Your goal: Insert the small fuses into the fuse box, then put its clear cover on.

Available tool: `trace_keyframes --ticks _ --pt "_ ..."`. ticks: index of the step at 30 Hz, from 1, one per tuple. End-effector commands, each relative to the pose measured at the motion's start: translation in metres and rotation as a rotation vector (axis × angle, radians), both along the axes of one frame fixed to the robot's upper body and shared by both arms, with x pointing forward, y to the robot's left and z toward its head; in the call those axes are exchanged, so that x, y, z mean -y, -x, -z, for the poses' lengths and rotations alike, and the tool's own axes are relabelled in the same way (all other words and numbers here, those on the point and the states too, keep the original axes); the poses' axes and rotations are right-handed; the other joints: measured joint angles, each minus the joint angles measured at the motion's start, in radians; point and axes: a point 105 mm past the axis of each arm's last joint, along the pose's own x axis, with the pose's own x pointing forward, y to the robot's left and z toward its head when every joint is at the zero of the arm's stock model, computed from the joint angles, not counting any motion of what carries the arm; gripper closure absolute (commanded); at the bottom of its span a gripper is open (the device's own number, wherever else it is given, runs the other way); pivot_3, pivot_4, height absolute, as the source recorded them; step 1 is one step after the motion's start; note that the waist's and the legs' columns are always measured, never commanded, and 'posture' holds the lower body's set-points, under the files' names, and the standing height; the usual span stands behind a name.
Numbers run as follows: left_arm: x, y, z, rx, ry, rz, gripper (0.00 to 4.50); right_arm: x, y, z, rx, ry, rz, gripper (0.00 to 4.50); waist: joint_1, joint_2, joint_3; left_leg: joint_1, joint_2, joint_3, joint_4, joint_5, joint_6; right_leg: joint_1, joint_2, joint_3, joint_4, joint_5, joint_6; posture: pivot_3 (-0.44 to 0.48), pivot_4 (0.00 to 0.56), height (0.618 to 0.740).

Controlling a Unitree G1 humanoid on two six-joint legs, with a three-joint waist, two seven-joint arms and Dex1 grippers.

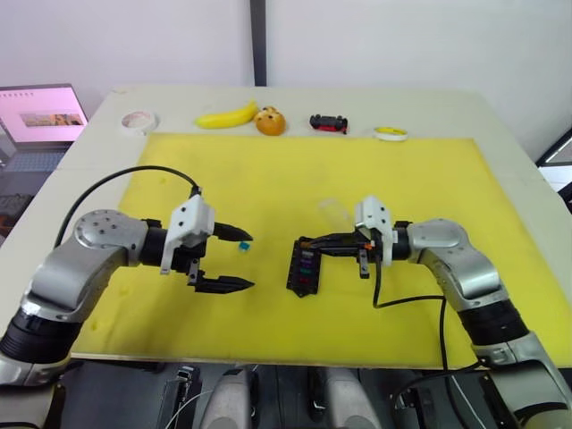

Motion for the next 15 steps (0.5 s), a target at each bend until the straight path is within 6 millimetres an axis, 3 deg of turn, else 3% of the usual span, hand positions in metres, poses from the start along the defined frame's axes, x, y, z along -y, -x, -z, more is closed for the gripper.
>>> trace_keyframes --ticks 1,15 --pt "0.0032 0.0013 -0.0065 0.04 -0.004 0.021 0.05 0.0002 -0.0038 -0.0137 0.052 -0.031 0.003 4.42 0.0 0.0 0.0 0.0 0.0 0.0 0.0 0.0 0.0 0.0 0.0 0.0 0.0 0.0 0.0 0.0 0.15 0.737" --pt "0.0051 0.0015 -0.0057 0.046 -0.004 0.024 0.05 0.0066 -0.0081 -0.0119 0.053 -0.012 0.018 4.42 0.0 0.0 0.0 0.0 0.0 0.0 0.0 0.0 0.0 0.0 0.0 0.0 0.001 0.0 0.0 0.0 0.15 0.737"
